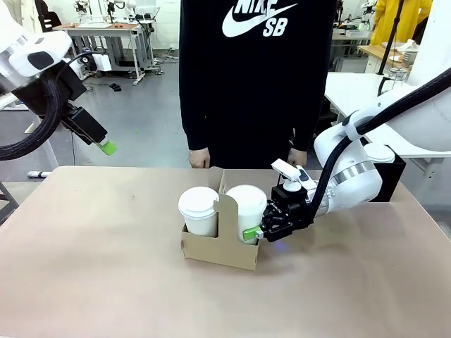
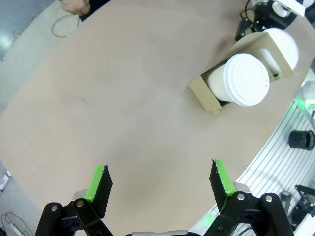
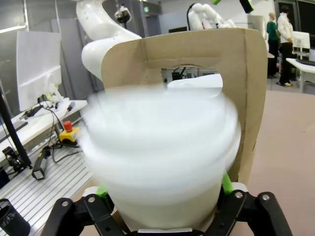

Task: Pour a drink into a cup and package it in a carrier.
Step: Insert the held 600 ml Paper Cup into the Cup Carrier.

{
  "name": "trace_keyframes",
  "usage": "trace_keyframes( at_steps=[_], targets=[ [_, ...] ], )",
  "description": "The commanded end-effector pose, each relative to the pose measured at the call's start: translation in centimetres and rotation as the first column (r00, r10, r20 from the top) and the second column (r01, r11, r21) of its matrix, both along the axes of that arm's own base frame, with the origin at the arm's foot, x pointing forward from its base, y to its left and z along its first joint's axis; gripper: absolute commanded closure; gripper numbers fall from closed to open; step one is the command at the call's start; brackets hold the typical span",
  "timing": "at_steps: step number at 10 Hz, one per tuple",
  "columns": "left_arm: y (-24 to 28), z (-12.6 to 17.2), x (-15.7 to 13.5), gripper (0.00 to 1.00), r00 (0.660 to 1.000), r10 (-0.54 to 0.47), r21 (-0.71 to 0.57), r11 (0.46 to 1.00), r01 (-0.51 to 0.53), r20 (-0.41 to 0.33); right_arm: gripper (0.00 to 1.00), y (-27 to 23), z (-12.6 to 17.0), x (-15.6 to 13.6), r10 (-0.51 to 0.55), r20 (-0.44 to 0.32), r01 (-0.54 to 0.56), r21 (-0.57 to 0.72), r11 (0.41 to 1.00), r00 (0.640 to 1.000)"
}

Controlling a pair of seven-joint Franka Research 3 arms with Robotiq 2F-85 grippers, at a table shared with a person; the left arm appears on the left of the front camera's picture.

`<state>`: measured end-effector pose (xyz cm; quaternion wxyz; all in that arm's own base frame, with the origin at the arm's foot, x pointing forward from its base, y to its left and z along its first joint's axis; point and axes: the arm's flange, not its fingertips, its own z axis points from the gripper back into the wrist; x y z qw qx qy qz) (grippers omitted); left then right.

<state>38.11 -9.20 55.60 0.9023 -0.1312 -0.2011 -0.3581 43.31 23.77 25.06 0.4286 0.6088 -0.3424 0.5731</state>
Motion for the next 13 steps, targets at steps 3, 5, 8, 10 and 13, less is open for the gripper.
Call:
trace_keyframes(
  at_steps=[3, 5, 8, 10, 13],
  targets=[
    [0.0, 0.1, 0.0, 0.00, 1.000, 0.011, -0.006, 1.000, -0.011, -0.004, 0.00, -0.6, 1.4, 0.2, -0.007, 0.099, 0.015, -0.073, 0.997, 0.995],
    [0.0, 0.1, 0.0, 0.00, 1.000, 0.011, -0.006, 1.000, -0.011, -0.004, 0.00, -1.6, 2.2, 0.5, -0.031, 0.111, 0.043, -0.107, 0.993, 0.993],
    [0.0, 0.1, 0.0, 0.00, 1.000, 0.011, -0.006, 1.000, -0.011, -0.004, 0.00, -3.7, 3.2, 1.0, -0.058, 0.111, 0.076, -0.162, 0.984, 0.992],
    [0.0, 0.1, 0.0, 0.00, 1.000, 0.011, -0.006, 1.000, -0.011, -0.004, 0.00, -5.3, 3.6, 0.9, -0.080, 0.107, 0.100, -0.189, 0.977, 0.991],
    [0.0, 0.1, 0.0, 0.00, 1.000, 0.011, -0.006, 1.000, -0.011, -0.004, 0.00, -8.8, 6.7, 0.6, -0.179, 0.138, 0.205, -0.200, 0.958, 0.974]
  ],
)
